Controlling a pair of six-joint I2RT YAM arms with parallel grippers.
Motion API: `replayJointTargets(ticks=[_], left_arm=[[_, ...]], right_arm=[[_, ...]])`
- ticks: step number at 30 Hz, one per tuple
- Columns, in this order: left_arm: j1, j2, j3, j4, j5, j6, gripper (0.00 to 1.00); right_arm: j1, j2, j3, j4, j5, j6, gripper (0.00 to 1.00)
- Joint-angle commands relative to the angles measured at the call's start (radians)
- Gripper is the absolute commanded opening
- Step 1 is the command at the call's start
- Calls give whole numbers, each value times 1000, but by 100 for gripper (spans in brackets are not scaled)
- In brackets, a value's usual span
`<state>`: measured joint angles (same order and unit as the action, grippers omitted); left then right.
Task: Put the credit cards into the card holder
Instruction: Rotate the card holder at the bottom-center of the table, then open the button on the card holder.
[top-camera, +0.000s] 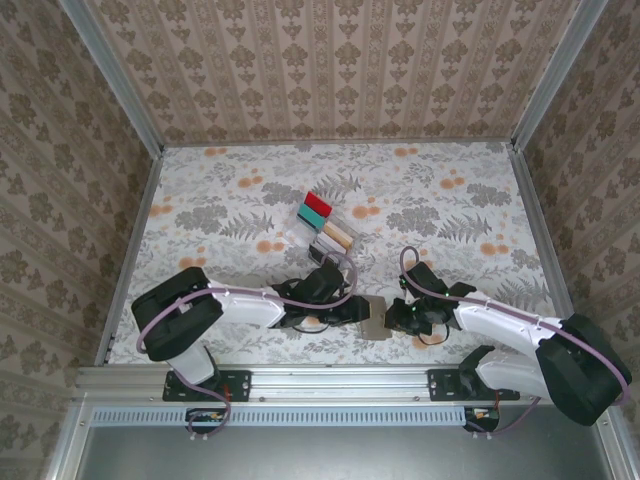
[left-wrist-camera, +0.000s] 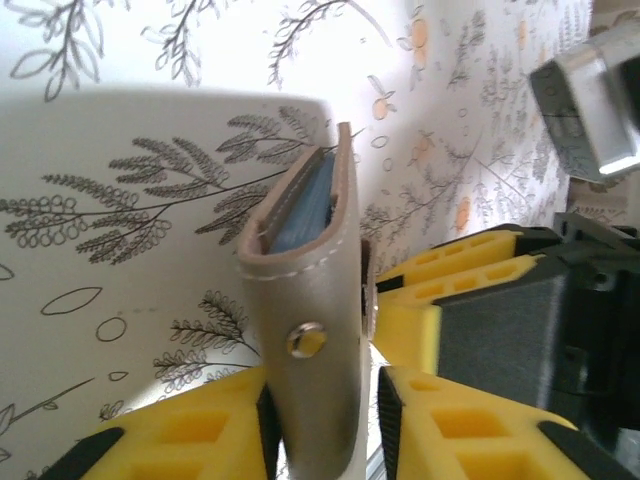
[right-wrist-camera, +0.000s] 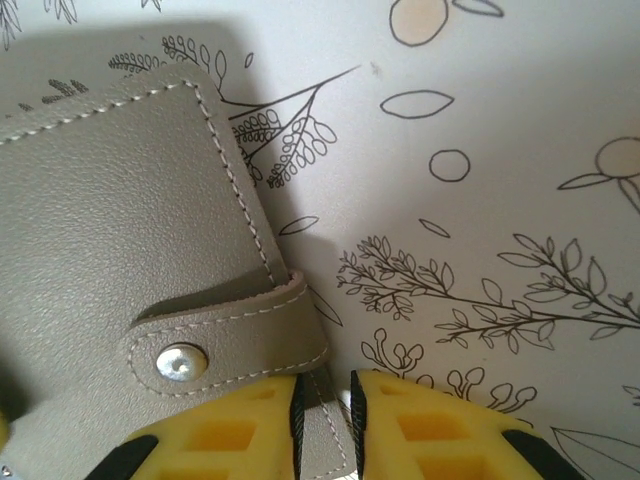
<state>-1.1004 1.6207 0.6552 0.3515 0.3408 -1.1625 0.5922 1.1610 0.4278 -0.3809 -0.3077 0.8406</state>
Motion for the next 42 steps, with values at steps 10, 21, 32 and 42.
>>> replayJointTargets(ticks=[10,21,32,42], left_arm=[[34,-38,-18,28,1,26,4],[44,-28,-9,36,30,27,0],[50,-64,-36,28,55,44,0],[92,-173,-142,-14,11,43,0]], right_arm=[[15,-39,129,-82,82,-55,28],[108,131,217,-101,136,-117,45],[150,276,253,-233,435,-55,26],[146,201,275,-305,495,-49,13]])
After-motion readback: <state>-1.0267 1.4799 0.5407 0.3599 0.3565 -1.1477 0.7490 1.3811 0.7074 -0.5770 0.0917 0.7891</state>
